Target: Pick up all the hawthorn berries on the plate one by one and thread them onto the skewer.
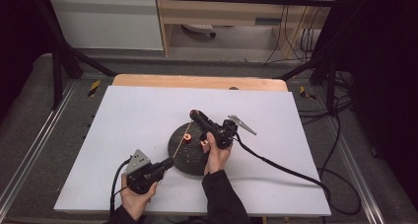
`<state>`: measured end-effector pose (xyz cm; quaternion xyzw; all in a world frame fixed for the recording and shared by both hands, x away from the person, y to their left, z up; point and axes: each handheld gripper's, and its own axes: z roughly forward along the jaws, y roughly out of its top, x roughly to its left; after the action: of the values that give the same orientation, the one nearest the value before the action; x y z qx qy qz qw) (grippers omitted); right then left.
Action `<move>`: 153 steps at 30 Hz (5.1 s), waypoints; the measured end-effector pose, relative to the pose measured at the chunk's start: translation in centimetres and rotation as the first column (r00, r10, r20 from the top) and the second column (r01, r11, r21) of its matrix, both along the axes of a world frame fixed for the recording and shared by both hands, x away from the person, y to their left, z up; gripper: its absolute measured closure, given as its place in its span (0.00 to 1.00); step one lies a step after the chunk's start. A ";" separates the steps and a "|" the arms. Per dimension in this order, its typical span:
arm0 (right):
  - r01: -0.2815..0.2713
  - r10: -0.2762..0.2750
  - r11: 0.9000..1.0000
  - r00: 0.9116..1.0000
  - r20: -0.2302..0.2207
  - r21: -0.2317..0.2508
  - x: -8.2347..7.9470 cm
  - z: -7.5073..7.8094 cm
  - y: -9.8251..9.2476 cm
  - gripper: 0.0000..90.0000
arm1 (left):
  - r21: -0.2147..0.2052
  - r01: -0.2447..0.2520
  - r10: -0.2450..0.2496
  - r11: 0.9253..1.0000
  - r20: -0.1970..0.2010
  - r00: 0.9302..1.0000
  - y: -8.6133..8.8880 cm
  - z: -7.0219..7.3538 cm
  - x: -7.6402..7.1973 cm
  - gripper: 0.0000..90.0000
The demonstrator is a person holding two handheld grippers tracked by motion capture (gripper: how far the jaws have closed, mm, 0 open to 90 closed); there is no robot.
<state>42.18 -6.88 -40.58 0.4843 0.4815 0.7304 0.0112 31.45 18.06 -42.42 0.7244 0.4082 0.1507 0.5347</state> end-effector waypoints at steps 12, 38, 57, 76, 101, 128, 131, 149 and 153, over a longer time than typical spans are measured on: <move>-0.014 0.014 1.000 1.000 0.004 -0.008 -0.6 -0.1 0.1 0.70 | -0.014 -0.019 0.019 1.000 0.004 1.000 -1.5 1.4 1.7 0.98; -0.068 0.070 0.992 0.998 0.009 -0.106 -2.9 -1.6 1.0 0.70 | -0.003 -0.018 0.018 1.000 -0.002 1.000 -2.8 2.4 3.8 0.98; -0.098 0.099 0.979 0.995 0.000 -0.176 -3.3 -1.8 0.9 0.54 | 0.010 0.010 -0.010 1.000 -0.003 1.000 -2.3 2.1 3.8 0.98; -0.198 0.194 0.861 0.979 -0.058 -0.469 -2.4 -0.6 -1.7 0.09 | 0.108 0.042 -0.041 0.993 -0.012 0.999 1.4 1.1 2.7 0.98; -0.352 0.231 0.556 0.936 -0.266 -0.754 0.3 0.8 -3.4 0.13 | 0.192 0.068 -0.054 0.979 -0.080 0.995 7.0 -1.4 0.4 0.98; -0.526 0.261 0.255 0.845 -0.467 -0.811 4.8 0.4 0.9 0.46 | 0.209 0.082 -0.066 0.974 -0.084 0.994 6.8 -1.6 0.3 0.98; -0.540 0.262 0.247 0.837 -0.481 -0.805 5.2 0.1 1.1 0.51 | 0.209 0.082 -0.066 0.974 -0.084 0.994 6.8 -1.6 0.3 0.98; -0.584 0.263 0.206 0.806 -0.530 -0.785 5.8 -0.5 1.1 0.65 | 0.217 0.088 -0.071 0.972 -0.087 0.994 6.8 -1.7 0.3 0.98; -0.587 0.263 0.199 0.803 -0.535 -0.785 5.8 -0.5 1.1 0.66 | 0.216 0.088 -0.071 0.972 -0.088 0.994 6.8 -1.7 0.3 0.98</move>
<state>47.96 -5.81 -41.10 0.3318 0.9182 0.2163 0.0108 31.79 24.87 -44.13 0.8003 0.3807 0.1444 0.4401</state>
